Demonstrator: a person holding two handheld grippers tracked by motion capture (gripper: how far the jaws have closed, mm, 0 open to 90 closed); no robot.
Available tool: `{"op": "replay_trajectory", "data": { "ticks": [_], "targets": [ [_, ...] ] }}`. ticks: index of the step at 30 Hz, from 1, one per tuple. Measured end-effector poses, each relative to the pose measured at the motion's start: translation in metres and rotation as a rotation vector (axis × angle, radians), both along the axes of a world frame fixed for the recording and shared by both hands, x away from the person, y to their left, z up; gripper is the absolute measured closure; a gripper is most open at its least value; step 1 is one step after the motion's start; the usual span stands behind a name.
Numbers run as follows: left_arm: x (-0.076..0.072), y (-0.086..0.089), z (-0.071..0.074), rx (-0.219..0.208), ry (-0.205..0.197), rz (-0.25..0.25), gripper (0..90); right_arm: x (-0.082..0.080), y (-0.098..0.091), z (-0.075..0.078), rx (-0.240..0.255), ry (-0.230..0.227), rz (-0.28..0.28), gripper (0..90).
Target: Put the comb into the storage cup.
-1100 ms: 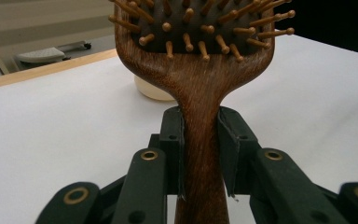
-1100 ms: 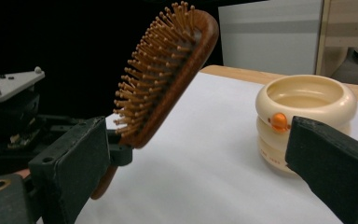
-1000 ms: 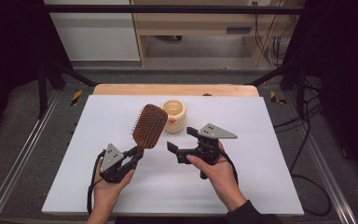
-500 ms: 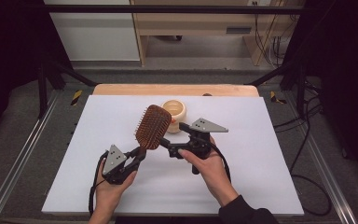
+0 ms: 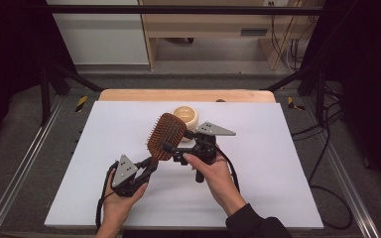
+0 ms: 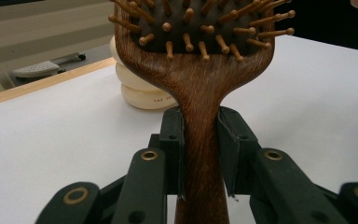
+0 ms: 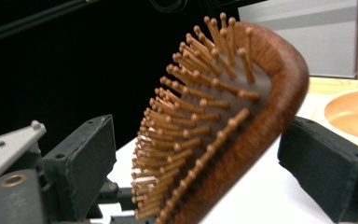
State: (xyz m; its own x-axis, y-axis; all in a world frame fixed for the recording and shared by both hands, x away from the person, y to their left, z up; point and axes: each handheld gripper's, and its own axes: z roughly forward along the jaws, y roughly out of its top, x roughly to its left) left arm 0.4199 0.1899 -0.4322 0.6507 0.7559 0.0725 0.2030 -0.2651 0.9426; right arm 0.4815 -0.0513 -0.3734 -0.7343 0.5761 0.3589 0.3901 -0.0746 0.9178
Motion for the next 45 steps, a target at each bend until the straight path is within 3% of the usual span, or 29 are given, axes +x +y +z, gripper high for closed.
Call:
{"op": "replay_trajectory", "data": {
  "ticks": [7,20,31,45],
  "targets": [
    [-0.001,0.000,0.001,-0.010,-0.010,-0.010,72.4,0.007,0.000,0.003,0.077,0.043,0.018,19.6],
    [-0.003,-0.002,0.000,-0.016,-0.018,-0.030,72.3,0.013,-0.002,0.003,0.145,0.081,0.034,36.8],
    [0.001,0.000,-0.003,-0.027,0.004,-0.023,72.4,0.012,0.000,0.002,0.176,0.095,0.042,49.7],
    [0.004,0.000,-0.009,-0.065,0.043,-0.010,72.0,0.011,0.008,0.003,0.161,0.094,0.033,52.7]
  ]
}}
